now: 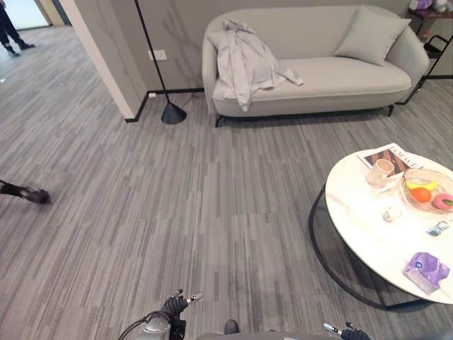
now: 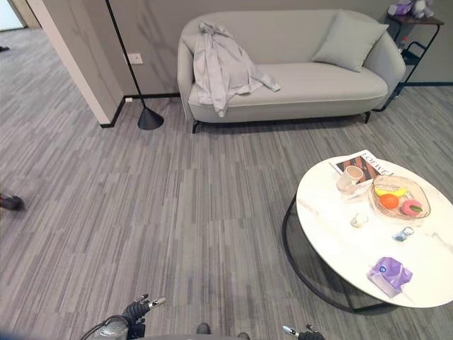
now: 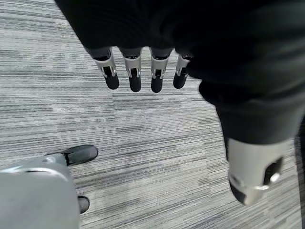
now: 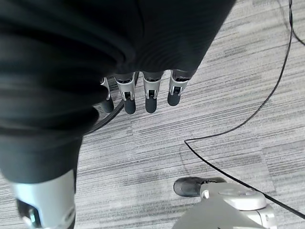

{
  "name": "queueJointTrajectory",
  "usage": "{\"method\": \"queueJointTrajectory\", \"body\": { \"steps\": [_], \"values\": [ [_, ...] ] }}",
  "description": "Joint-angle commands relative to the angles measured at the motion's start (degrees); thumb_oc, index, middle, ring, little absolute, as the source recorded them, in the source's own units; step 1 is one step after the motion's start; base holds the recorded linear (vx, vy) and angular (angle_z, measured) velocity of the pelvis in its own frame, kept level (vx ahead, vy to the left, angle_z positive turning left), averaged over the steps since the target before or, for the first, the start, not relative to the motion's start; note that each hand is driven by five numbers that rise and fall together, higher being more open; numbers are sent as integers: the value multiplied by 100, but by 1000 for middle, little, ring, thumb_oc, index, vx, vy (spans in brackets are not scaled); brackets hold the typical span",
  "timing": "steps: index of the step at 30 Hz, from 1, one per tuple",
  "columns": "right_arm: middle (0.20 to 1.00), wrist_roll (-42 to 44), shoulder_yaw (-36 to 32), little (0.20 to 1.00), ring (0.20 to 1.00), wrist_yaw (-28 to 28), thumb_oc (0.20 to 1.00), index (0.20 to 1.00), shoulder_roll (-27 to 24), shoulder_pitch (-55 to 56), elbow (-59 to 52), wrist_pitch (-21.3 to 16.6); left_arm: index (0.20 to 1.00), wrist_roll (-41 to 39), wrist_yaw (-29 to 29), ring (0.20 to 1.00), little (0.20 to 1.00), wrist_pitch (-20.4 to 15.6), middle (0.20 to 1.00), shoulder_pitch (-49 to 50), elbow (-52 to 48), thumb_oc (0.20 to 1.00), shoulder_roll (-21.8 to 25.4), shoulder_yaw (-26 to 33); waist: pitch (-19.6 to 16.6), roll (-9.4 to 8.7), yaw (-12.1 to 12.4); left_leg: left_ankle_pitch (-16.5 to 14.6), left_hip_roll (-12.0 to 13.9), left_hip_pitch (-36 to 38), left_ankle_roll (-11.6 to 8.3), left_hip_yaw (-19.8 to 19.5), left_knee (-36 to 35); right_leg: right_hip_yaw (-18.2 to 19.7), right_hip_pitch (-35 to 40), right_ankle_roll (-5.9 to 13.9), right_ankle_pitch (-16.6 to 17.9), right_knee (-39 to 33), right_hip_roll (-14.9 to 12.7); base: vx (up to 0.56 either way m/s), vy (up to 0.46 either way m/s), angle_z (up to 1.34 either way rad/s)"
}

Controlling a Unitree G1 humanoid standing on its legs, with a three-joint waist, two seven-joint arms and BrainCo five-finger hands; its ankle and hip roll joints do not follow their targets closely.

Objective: Hang the clothes on the sofa on the clothes rack.

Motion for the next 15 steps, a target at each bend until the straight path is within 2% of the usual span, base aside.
{"method": "queueJointTrajectory", "body": {
  "steps": [1,7,15],
  "values": [
    [1000,43,177,1000,1000,22,1000,1000,-116,-159,7,-158,1000,36,-38,1000,1000,-185,1000,-397,115,1000,40,-151,-90,35,-61,-331,196,173,-458,92,1,127,-26,778,100,-65,-403,0,0,0],
    [1000,3,137,1000,1000,-28,1000,1000,-121,-88,-45,-168,1000,-88,45,1000,1000,-195,1000,-354,10,1000,32,-55,-105,42,-46,-356,192,213,-450,89,1,154,-5,785,94,-59,-404,30,1,-3],
    [1000,-118,146,1000,1000,-132,1000,1000,-151,-127,-185,-184,1000,135,180,1000,1000,-173,1000,-351,203,1000,-32,-68,-119,61,-63,-379,198,250,-453,105,1,181,14,782,91,-76,-405,25,3,-4]
  ]
}}
